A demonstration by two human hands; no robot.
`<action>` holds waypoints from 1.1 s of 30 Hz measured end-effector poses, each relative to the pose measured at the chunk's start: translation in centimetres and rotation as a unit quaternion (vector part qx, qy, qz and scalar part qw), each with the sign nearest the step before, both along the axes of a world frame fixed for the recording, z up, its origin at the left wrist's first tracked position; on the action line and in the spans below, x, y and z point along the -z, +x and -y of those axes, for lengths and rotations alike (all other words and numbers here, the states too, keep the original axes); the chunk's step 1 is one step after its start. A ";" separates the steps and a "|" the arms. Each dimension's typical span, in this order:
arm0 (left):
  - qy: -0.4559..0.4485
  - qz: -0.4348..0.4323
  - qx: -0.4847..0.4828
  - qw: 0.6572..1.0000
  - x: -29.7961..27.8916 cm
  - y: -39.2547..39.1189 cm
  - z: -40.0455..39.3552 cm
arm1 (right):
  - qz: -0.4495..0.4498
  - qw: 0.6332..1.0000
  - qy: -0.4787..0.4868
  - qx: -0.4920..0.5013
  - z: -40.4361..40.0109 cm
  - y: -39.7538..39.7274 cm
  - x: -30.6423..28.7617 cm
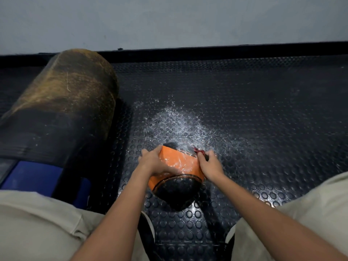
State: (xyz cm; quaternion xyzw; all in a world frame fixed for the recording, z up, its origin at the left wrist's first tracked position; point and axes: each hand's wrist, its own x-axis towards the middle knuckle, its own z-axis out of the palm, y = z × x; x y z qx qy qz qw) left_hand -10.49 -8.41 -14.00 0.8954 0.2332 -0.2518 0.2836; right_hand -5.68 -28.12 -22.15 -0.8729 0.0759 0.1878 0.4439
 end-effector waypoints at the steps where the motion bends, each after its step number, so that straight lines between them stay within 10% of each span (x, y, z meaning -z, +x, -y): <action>1: -0.001 0.002 0.006 1.000 0.1 0.0 -0.1 | -0.021 1.000 -0.010 0.011 0.2 -0.2 0.4; 8: 0.026 -0.001 0.053 0.998 -0.1 0.4 -0.6 | 0.098 0.993 0.031 -0.060 -2.4 0.5 -2.1; 14: -0.004 0.018 0.075 0.997 -0.1 0.4 -0.4 | -0.027 0.999 0.008 0.025 0.0 0.0 0.1; 33: -0.064 0.032 0.023 0.997 0.1 0.1 -0.8 | 0.061 0.994 0.064 -0.067 -2.1 0.7 -3.6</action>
